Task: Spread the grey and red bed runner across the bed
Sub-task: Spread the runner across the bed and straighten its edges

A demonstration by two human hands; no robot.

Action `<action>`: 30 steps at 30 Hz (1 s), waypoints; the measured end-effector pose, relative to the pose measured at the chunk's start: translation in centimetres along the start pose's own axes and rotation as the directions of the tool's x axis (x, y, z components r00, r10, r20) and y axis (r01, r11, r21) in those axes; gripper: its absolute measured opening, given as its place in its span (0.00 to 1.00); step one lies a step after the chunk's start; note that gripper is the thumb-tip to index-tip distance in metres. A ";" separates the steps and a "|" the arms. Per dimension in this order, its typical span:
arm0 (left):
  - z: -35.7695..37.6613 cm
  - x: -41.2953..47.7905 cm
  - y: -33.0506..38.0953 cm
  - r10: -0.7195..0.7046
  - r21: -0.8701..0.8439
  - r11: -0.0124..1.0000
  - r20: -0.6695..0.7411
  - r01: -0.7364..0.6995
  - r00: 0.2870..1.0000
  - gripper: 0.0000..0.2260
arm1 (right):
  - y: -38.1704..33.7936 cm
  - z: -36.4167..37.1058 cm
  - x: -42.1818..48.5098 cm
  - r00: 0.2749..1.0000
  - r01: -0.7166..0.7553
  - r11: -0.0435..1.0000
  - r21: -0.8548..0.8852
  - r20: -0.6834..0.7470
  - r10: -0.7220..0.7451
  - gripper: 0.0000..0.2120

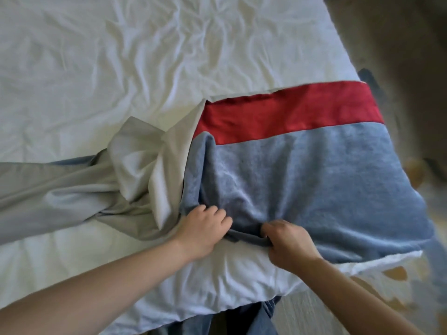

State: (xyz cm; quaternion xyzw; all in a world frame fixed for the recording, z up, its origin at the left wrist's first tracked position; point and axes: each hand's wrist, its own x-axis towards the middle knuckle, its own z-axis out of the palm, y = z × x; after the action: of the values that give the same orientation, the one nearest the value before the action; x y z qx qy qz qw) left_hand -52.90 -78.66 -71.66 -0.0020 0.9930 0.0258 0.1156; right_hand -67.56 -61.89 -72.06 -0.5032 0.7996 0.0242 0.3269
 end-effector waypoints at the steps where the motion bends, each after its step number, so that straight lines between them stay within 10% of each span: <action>1: 0.0 -0.4 0.1 -0.028 -0.022 0.999 -0.056 0.027 0.998 0.11 | -0.1 -0.4 0.1 1.000 -0.019 1.000 0.002 0.006 0.019 0.10; 6: 0.3 -3.8 -1.4 -0.284 -0.162 0.956 -0.322 0.243 0.903 0.22 | -3.0 -3.3 1.7 0.979 0.042 0.999 0.011 -0.200 -0.039 0.11; 11: 0.6 -7.4 -7.7 -0.555 -0.113 0.831 -0.087 0.545 0.827 0.39 | -8.5 -7.0 8.0 0.887 0.134 0.980 -0.149 -0.424 -0.186 0.20; 15: -0.4 -7.6 -12.7 -0.533 -0.151 0.842 -0.082 0.518 0.842 0.17 | -12.5 -8.5 13.6 0.898 0.167 0.965 -0.203 -0.372 -0.234 0.31; 22: -2.8 -7.1 -20.3 -0.541 -0.267 0.817 -0.049 0.511 0.840 0.14 | -16.9 -9.6 18.7 0.932 0.146 0.963 -0.225 -0.296 -0.210 0.11; 30: -7.1 -11.4 -31.8 -0.659 -0.140 0.752 -0.153 0.644 0.737 0.17 | -22.0 -11.7 23.5 0.886 0.136 0.988 -0.075 -0.438 -0.155 0.09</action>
State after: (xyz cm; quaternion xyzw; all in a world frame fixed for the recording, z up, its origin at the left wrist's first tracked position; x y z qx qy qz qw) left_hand -43.16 -110.80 -63.79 -0.3561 0.9340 0.0220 0.0208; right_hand -61.88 -95.54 -69.36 -0.5607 0.8122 -0.0986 0.1270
